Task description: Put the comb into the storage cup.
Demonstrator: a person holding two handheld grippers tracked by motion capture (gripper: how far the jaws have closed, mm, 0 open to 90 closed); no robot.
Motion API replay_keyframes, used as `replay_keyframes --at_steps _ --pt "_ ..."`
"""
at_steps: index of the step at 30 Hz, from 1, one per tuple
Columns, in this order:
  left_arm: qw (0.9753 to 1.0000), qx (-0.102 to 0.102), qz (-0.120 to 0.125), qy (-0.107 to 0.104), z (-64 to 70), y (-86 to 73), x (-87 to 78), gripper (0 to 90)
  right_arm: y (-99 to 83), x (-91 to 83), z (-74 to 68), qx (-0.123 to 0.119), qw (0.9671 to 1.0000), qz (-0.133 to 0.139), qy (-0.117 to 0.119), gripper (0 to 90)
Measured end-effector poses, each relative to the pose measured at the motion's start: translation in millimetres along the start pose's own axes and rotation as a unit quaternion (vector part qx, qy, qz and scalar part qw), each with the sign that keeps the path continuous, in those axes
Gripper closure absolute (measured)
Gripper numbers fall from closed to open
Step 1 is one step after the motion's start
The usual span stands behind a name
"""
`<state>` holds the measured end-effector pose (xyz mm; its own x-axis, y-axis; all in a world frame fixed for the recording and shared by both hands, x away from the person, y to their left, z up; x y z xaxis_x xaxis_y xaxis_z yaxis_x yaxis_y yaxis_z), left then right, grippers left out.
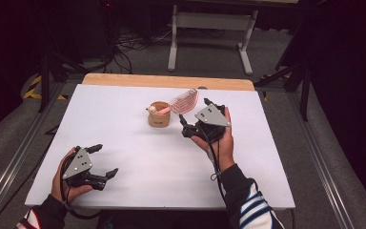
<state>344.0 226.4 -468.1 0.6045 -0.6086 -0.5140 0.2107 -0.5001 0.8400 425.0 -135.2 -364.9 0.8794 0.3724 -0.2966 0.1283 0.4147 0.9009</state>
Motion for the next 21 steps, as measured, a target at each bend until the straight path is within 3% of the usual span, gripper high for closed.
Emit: replay_keyframes --at_steps 13,17,21 --pt "1.0 -0.003 -0.002 0.001 -0.2 -1.0 1.3 5.2 -3.8 -11.6 -6.8 -0.018 0.9997 0.001 0.014 7.1" --pt "1.0 -0.006 0.004 0.003 -0.5 -1.1 -0.4 5.4 -8.5 -18.8 -12.1 -0.04 0.9991 -0.002 0.017 6.8" --pt "0.9999 -0.009 0.0 0.005 0.4 -2.3 1.1 5.4 -11.9 -24.5 -14.8 -0.032 0.9992 0.01 0.021 6.8"
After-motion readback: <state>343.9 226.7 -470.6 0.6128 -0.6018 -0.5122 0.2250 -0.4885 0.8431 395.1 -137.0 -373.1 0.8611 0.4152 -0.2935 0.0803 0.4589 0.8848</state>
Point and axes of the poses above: each handheld gripper's, and its own axes: x roughly forward along the jaws, y roughly out of its top, z roughly to its right, the point moved 2 cm from there along x, roughly forward along the jaws, and after that the axes turned 6 degrees about -z, right-handed, at the moved point
